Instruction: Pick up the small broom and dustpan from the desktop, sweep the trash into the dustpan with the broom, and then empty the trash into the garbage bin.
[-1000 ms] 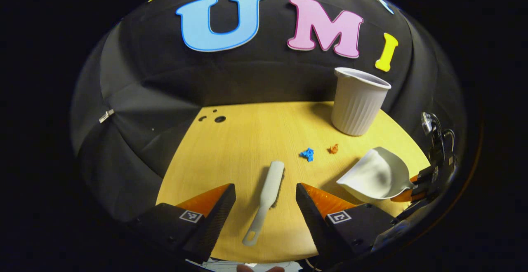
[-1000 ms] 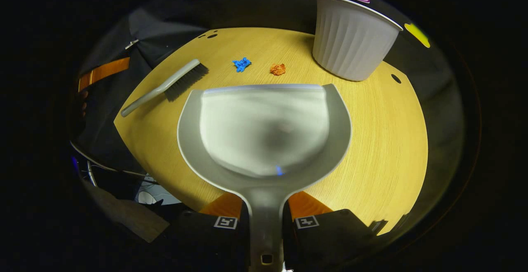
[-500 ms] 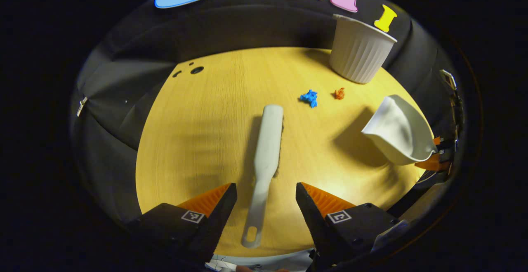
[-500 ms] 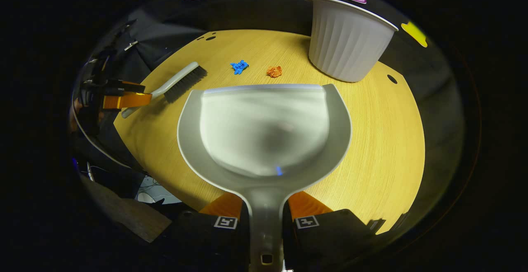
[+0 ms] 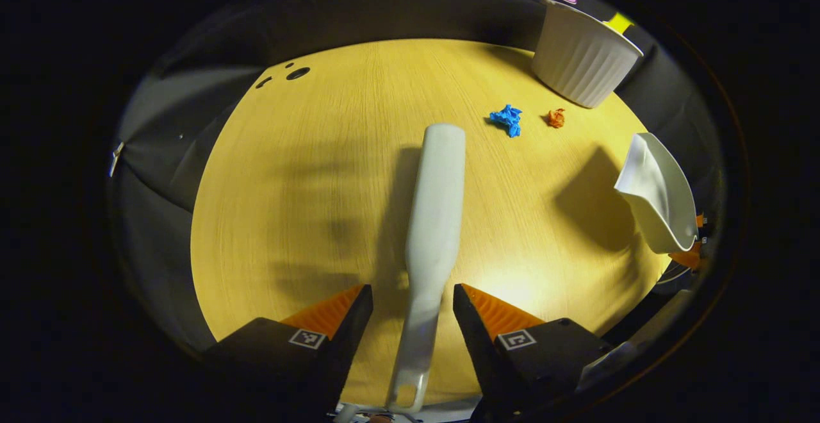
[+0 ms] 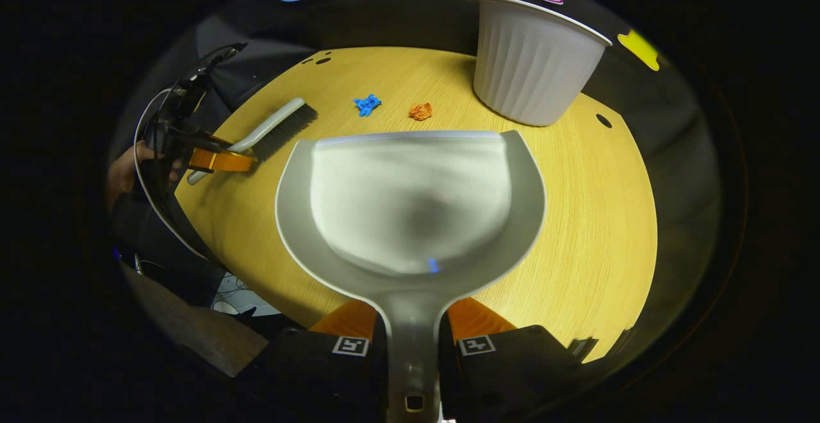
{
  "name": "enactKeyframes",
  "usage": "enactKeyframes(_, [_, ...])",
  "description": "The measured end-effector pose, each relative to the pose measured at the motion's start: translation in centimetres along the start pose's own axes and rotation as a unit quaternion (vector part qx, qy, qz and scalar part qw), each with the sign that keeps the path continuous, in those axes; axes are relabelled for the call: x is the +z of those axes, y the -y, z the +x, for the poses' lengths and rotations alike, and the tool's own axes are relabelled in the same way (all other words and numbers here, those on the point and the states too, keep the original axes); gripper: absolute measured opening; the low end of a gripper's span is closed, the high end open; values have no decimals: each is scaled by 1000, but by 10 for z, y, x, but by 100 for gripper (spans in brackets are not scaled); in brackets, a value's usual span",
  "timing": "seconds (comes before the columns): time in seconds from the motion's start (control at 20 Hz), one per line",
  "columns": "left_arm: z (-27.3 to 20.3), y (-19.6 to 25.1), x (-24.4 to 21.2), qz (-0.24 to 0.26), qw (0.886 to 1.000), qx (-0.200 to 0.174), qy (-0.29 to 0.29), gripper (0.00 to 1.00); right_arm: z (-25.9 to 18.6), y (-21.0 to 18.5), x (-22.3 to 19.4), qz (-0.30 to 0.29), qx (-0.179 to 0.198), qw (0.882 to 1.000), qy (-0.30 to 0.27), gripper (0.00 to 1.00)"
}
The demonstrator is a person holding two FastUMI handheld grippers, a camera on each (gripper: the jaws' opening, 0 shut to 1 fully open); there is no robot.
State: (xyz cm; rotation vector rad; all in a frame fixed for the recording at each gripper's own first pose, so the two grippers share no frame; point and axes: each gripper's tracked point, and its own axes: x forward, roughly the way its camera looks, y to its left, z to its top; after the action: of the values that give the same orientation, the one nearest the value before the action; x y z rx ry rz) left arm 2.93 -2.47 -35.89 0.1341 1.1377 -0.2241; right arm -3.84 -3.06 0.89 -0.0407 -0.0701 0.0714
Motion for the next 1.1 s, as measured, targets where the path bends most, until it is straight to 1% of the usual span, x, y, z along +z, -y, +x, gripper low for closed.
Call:
enactKeyframes(0.15, [8, 1, -3, 9, 1000, 3, -14, 80, 0, 2, -1, 2, -2, 1000, -1, 36])
enactKeyframes(0.25, [12, 2, -4, 8, 1000, 5, -20, 75, -1, 3, -3, 3, -2, 1000, -2, 36])
enactKeyframes(0.3, [14, 3, -4, 7, 1000, 4, -23, 69, -2, 3, -4, 3, -2, 1000, -3, 36])
enactKeyframes(0.35, [16, 4, -4, 6, 1000, 3, -26, 70, -1, 3, -4, 3, -2, 1000, -4, 36])
enactKeyframes(0.45, [20, 3, -2, 13, 999, 8, -28, 67, -2, 4, -6, 1, -2, 1000, -6, 36])
enactKeyframes(0.55, [20, 5, 2, 19, 999, 7, -27, 60, -2, 4, -7, -2, 0, 1000, -10, 36])
enactKeyframes(0.6, [21, 5, 2, 22, 999, 8, -26, 53, -2, 3, -7, -4, 2, 1000, -13, 36])
enactKeyframes(0.65, [19, 5, 5, 25, 999, 8, -25, 46, -2, 3, -8, -9, 3, 1000, -18, 36])
enactKeyframes(0.7, [21, 5, 5, 29, 999, 12, -26, 32, -1, 4, -9, -14, 2, 1000, -25, 36])
enactKeyframes(0.8, [19, 4, 12, 35, 999, 17, -20, 29, 2, 5, -8, -27, 3, 999, -46, 36])
enactKeyframes(0.85, [17, 3, 22, 44, 999, 25, -8, 26, 1, 7, -6, -35, 4, 998, -58, 36])
enactKeyframes(0.9, [16, 3, 33, 55, 998, 32, 5, 27, -1, 9, -4, -44, 2, 997, -71, 36])
enactKeyframes(0.95, [15, 4, 46, 65, 997, 37, 15, 27, 4, 12, 0, -53, 1, 995, -83, 36])
enactKeyframes(1.1, [19, 13, 82, 80, 996, 35, 28, 26, 11, 17, 5, -73, 7, 991, -114, 36])
